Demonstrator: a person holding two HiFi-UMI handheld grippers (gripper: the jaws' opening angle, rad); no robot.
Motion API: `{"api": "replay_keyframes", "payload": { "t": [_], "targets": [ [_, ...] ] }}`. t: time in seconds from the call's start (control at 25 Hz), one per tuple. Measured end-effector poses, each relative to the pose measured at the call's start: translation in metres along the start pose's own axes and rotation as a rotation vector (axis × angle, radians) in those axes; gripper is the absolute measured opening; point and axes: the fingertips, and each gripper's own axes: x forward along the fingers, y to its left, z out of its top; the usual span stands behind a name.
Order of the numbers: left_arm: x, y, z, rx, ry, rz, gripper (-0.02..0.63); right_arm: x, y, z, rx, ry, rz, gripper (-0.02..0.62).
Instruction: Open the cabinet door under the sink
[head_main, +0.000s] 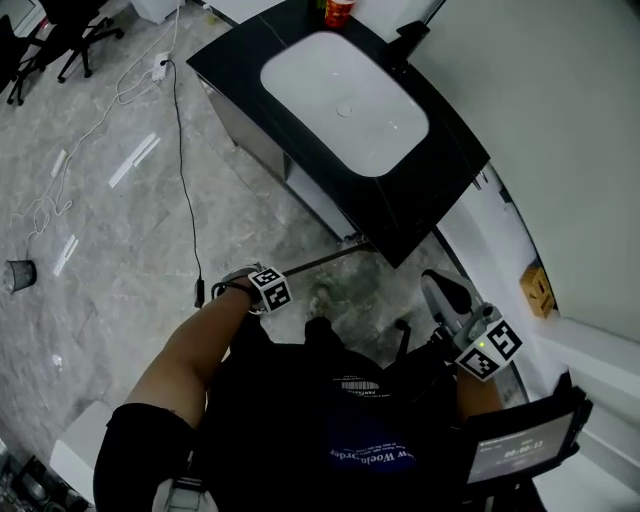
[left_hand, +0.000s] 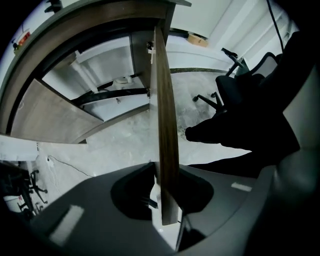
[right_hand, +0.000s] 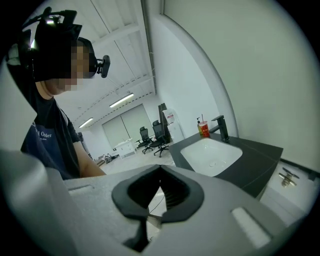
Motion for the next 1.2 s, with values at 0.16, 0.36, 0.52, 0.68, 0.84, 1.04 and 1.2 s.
{"api": "replay_keyframes", "payload": {
  "t": [0.16, 0.36, 0.52, 0.68, 0.84, 1.04, 1.2],
  "targets": [
    [0.003, -0.027, 0.005, -0.105, 0.001, -0.041, 0.078, -0.014, -0.016, 0.006, -0.020, 0.017, 0.049, 0.002],
    [0.011, -0.058, 0.010, -0.194, -0.013, -0.061, 0.081, -0.027, -0.016, 0.005, -0.058, 0.030, 0.114, 0.002],
    [0.013, -0.087, 0.021, -0.252, -0.028, -0.087, 0.091, -0.038, -0.018, 0.008, -0.082, 0.042, 0.147, 0.002],
    [0.016, -0.117, 0.039, -0.314, -0.066, -0.123, 0.110, -0.043, -0.018, 0.008, -0.098, 0.053, 0.166, 0.002],
    [0.020, -0.141, 0.056, -0.364, -0.096, -0.145, 0.123, -0.038, -0.008, 0.004, -0.118, 0.078, 0.198, 0.002],
    [0.021, -0.151, 0.064, -0.370, -0.097, -0.114, 0.124, -0.026, 0.016, 0.003, -0.137, 0.094, 0.222, 0.002],
    [0.020, -0.151, 0.064, -0.347, -0.150, -0.083, 0.131, -0.022, 0.042, -0.010, -0.152, 0.123, 0.236, 0.002]
  ]
}}
